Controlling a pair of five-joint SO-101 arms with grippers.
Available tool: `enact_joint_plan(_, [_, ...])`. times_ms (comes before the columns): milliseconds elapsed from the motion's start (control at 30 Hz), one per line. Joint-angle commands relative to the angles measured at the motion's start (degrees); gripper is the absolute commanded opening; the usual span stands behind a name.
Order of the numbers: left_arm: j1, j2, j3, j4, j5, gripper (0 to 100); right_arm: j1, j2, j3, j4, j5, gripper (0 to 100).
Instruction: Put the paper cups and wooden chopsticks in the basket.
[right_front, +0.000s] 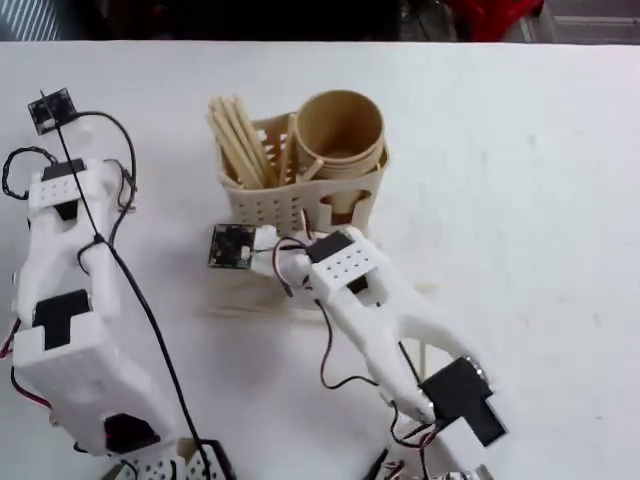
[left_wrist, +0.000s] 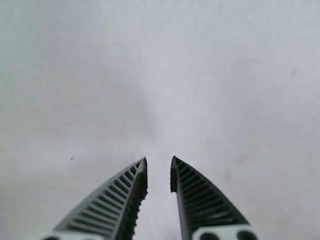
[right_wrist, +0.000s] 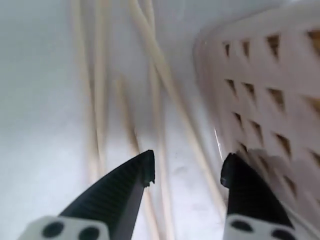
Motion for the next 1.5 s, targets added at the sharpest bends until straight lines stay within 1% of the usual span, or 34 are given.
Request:
enact_joint_plan(0, [-0.2, -0.7, -2.6, -1.1, 0.5, 9, 0.5, 2.4, -2.6, -3.8, 1.1, 23.1])
enact_joint_plan(233, [-0.2, -0.7, -2.6, -1.1, 0.5, 9, 0.4, 6.4, -2.5, -3.7, 2.3, 22.1])
enact_joint_plan(267, [-0.2, -0.7, -2.6, -1.1, 0.5, 9, 0.4, 6.4, -2.5, -2.9, 2.3, 20.0])
enact_joint_plan(400, [-0.2, -0.7, -2.6, -1.1, 0.5, 9, -1.4, 5.9, -2.8, 3.5, 1.7, 5.6])
enact_joint_plan(467, [-0.2, -0.7, -2.6, -1.1, 0.5, 9, -2.8, 5.9, -2.8, 6.3, -1.1, 1.5])
enact_joint_plan(567, [-0.2, -0.7, -2.5, -1.1, 0.5, 9, -4.1, 5.8, -2.8, 8.7, -4.7, 1.9])
enact_joint_plan(667, [-0.2, -0.7, -2.5, -1.1, 0.5, 9, -4.3, 5.8, -3.6, 8.7, -7.0, 1.9])
enact_joint_plan(800, [-0.2, -0.7, -2.5, -1.1, 0.5, 9, -2.9, 5.8, -8.4, 11.4, -13.5, 1.7])
enact_joint_plan(900, [-0.2, -0.7, -2.5, -1.1, 0.5, 9, -1.1, 4.9, -11.8, 13.9, -16.2, 1.7])
enact_joint_plan(1000, [-0.2, -0.7, -2.6, -1.1, 0.5, 9, 0.0, -0.9, -12.1, 14.3, -17.6, 1.7])
enact_joint_plan(1133, [-0.2, -0.7, -2.6, -1.1, 0.5, 9, -0.3, -13.7, -8.4, 14.9, -19.1, 1.7])
enact_joint_plan(1300, [-0.3, -0.7, -2.5, -1.1, 0.5, 9, -3.4, -31.7, -3.6, 15.1, -18.9, 1.7])
enact_joint_plan(1467, [-0.4, -0.7, -2.5, -1.1, 0.5, 9, -5.7, -47.1, -4.7, 14.4, -19.1, 1.7])
